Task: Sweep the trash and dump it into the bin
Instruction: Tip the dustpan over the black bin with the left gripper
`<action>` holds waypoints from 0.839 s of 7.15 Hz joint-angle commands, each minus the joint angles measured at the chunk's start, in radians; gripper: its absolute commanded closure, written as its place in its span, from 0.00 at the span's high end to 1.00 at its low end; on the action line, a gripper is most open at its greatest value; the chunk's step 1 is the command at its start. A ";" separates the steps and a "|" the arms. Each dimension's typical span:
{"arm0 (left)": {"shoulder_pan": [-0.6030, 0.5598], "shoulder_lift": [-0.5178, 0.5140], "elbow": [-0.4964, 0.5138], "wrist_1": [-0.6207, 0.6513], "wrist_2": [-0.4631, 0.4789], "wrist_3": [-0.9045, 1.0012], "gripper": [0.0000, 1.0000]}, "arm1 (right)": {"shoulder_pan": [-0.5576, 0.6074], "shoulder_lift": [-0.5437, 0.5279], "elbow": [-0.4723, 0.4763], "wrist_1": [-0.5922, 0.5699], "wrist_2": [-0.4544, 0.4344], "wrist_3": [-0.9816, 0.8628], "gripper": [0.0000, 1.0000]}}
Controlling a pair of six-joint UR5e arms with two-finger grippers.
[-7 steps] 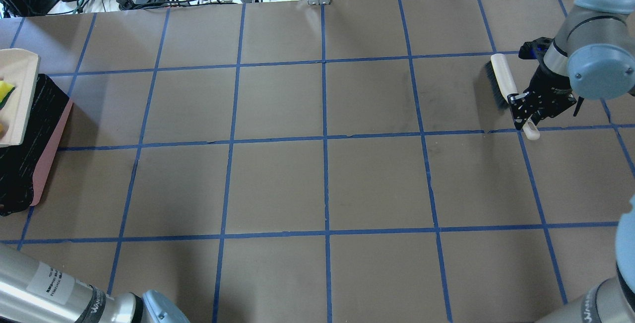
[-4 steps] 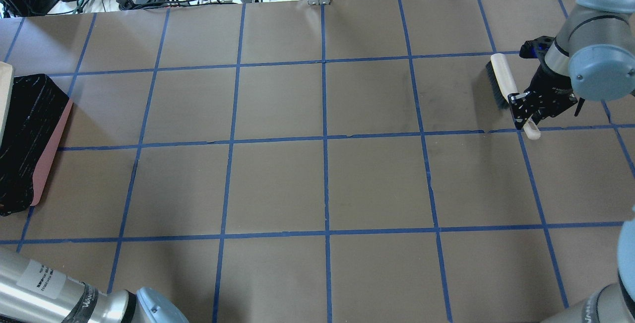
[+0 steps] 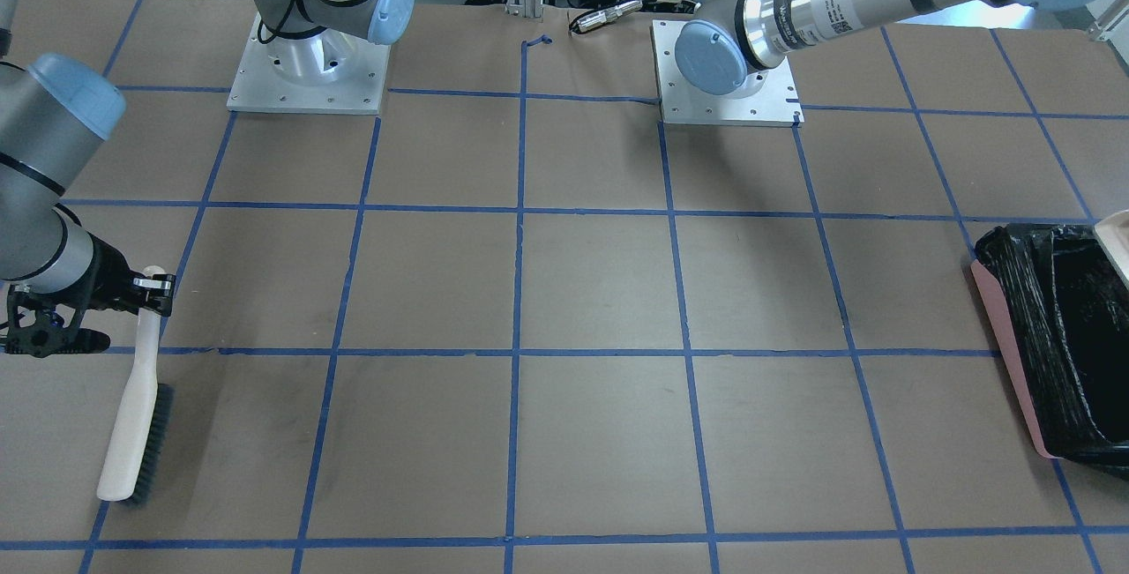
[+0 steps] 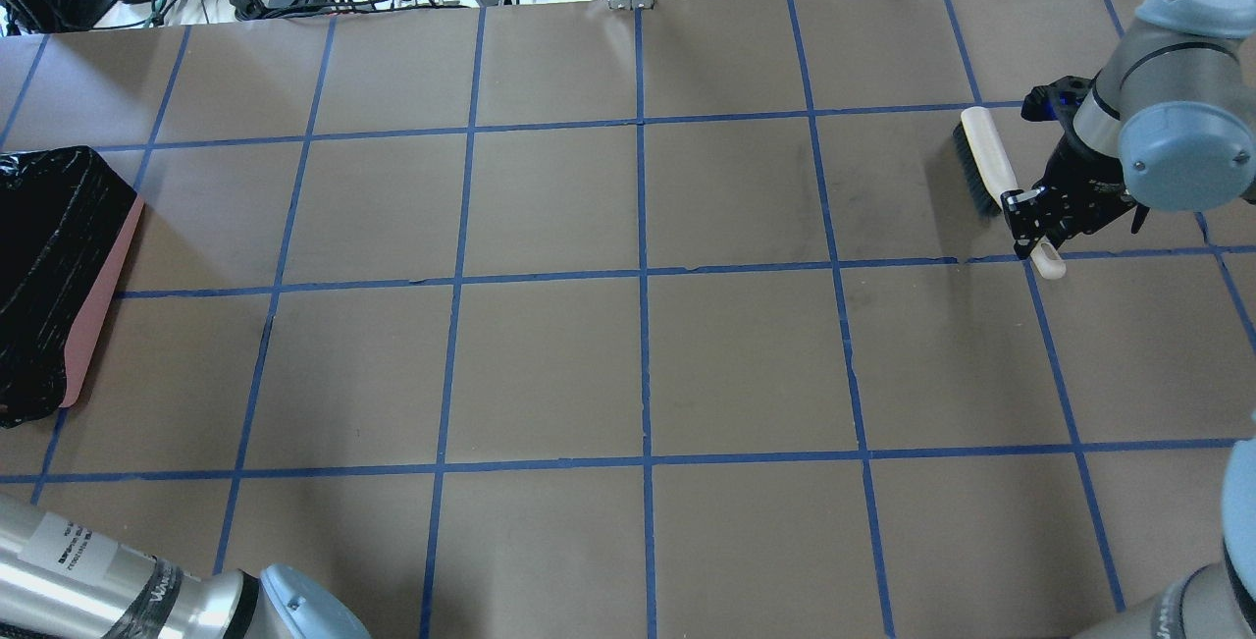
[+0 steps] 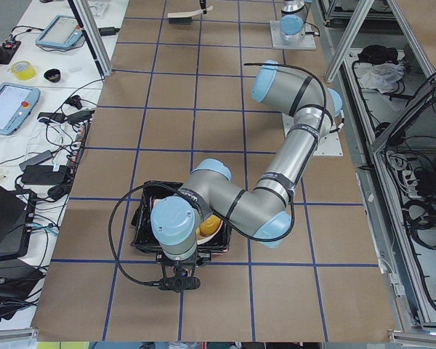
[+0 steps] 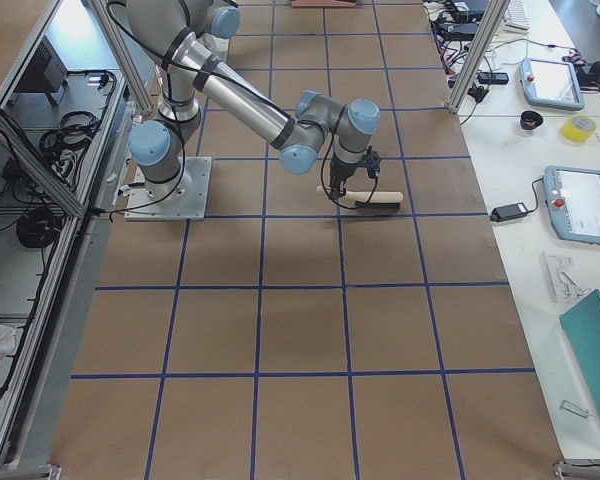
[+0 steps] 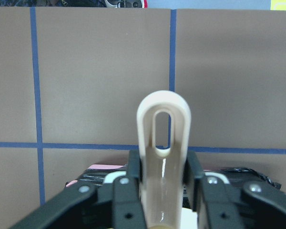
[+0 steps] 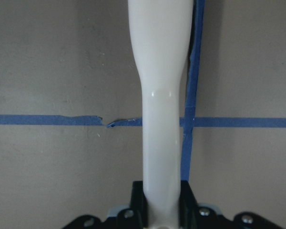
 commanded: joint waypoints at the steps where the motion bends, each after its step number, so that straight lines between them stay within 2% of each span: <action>1: -0.030 0.017 -0.056 0.168 0.088 0.020 0.00 | 0.000 0.001 0.001 -0.023 0.002 0.001 0.08; 2: -0.072 0.028 -0.076 0.204 0.095 0.019 0.00 | 0.000 0.001 -0.001 -0.027 0.002 0.004 0.08; 3: -0.098 0.035 -0.084 0.206 0.103 0.017 0.00 | 0.000 0.000 -0.001 -0.029 0.002 0.004 0.15; 4: -0.113 0.046 -0.105 0.256 0.127 0.019 0.00 | 0.000 0.001 -0.001 -0.035 0.003 0.007 0.38; 6: -0.161 0.077 -0.154 0.303 0.231 0.009 0.00 | 0.000 0.006 -0.001 -0.043 0.006 0.004 0.52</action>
